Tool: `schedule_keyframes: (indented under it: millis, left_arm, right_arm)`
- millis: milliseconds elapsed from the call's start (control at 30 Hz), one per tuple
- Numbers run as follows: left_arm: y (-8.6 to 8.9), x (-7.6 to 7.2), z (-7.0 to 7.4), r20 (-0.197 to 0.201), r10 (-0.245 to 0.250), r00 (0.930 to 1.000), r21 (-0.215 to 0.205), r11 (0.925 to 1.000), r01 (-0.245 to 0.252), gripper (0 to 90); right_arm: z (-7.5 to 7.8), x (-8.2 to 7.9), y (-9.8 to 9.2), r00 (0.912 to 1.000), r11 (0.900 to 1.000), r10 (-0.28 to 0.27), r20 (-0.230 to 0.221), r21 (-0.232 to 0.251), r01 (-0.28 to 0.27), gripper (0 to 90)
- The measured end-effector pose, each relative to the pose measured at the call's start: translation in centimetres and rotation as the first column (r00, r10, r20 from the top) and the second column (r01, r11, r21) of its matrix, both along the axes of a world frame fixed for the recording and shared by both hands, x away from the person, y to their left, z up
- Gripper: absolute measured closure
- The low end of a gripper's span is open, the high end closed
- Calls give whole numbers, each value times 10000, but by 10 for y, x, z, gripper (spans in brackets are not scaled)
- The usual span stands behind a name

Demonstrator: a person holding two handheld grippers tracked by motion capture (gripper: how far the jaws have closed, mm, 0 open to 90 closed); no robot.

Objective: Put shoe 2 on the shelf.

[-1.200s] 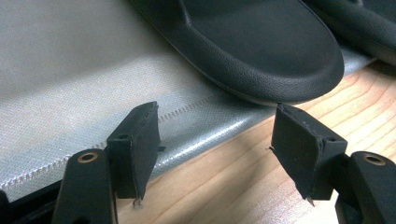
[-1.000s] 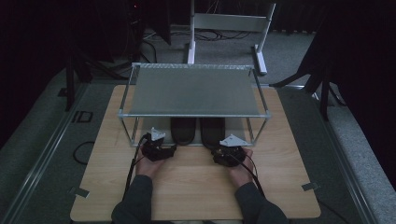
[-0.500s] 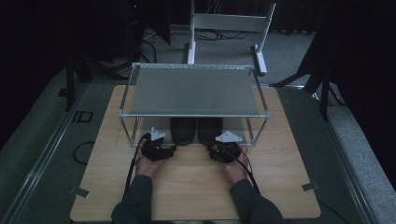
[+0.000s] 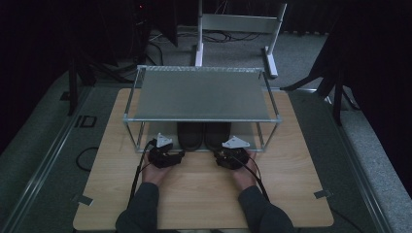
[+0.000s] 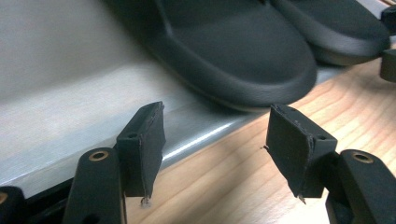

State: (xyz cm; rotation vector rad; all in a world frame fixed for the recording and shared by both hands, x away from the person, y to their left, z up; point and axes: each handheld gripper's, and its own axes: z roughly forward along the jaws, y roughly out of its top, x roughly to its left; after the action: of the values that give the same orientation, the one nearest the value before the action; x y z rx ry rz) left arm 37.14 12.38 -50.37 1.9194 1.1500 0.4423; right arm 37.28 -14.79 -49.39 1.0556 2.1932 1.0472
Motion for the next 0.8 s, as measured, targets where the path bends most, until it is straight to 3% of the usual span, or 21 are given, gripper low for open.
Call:
schedule_keyframes:
  millis: [200,333,600,800]
  left_arm:
    - [-13,0,2,76,-399,9992,131,9991,398,415]
    - [-20,1,1,97,-353,9993,232,9991,350,405]
    - [-10,-6,5,167,-180,9997,68,9998,179,388]
    - [4,-18,8,438,72,9990,-53,10000,-70,387]
  right_arm:
    - [-1,0,-1,10000,10000,37,-73,-77,-37,405]
    - [-2,0,-2,9999,9999,43,-161,-109,-44,404]
    - [-1,-7,-11,9998,9999,62,-180,-114,-64,401]
    - [4,-16,-25,9999,9998,62,-115,-176,-64,397]
